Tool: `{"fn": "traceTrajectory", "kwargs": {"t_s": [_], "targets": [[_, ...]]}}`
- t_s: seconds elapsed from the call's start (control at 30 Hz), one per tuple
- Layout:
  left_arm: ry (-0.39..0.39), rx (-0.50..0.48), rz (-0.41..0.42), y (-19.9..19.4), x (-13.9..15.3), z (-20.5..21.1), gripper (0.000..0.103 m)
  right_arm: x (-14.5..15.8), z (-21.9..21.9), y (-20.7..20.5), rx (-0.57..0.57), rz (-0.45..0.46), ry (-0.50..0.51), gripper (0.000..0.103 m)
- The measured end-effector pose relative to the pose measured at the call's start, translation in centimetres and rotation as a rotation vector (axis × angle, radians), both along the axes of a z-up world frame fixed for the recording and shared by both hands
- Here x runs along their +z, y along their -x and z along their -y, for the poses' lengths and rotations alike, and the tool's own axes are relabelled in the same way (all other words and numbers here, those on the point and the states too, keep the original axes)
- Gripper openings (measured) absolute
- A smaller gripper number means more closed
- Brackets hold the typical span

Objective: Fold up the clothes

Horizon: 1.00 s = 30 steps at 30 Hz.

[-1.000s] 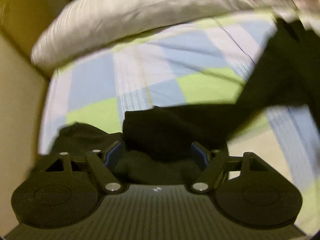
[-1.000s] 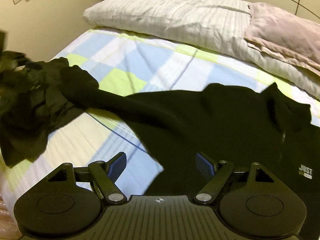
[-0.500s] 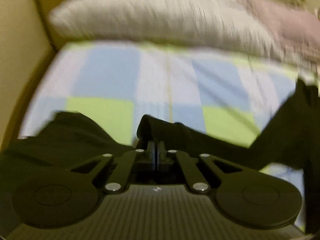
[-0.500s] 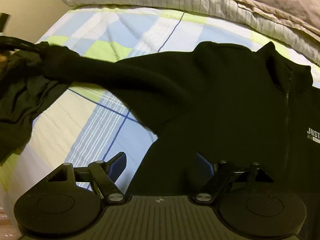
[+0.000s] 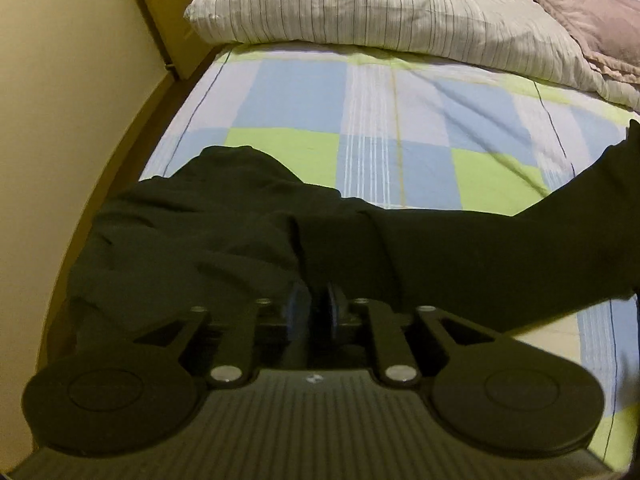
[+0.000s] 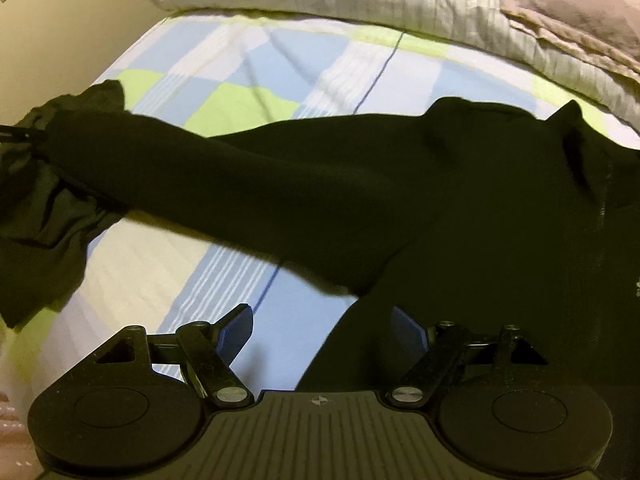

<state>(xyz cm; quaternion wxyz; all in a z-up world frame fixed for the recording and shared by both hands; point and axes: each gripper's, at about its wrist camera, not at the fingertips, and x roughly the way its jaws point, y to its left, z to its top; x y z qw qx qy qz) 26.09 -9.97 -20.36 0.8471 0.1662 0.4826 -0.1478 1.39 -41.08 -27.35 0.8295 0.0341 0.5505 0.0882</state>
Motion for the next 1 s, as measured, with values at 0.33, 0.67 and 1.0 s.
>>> {"fn": "traceTrajectory", "kwargs": {"t_s": [0.33, 0.67, 1.0], "targets": [[0.004, 0.001, 0.031, 2.7, 3.7, 0.5, 0.021, 2.5, 3.1, 3.3, -0.152, -0.011, 0.009, 0.079], [0.079, -0.052, 0.003, 10.9, 6.6, 4.8, 0.048, 7.9, 12.6, 13.5, -0.485, -0.004, 0.118, 0.079], [0.076, -0.175, -0.048, 25.4, 9.7, 11.9, 0.078, 13.7, 21.5, 24.4, -0.733, 0.054, 0.139, 0.102]]}}
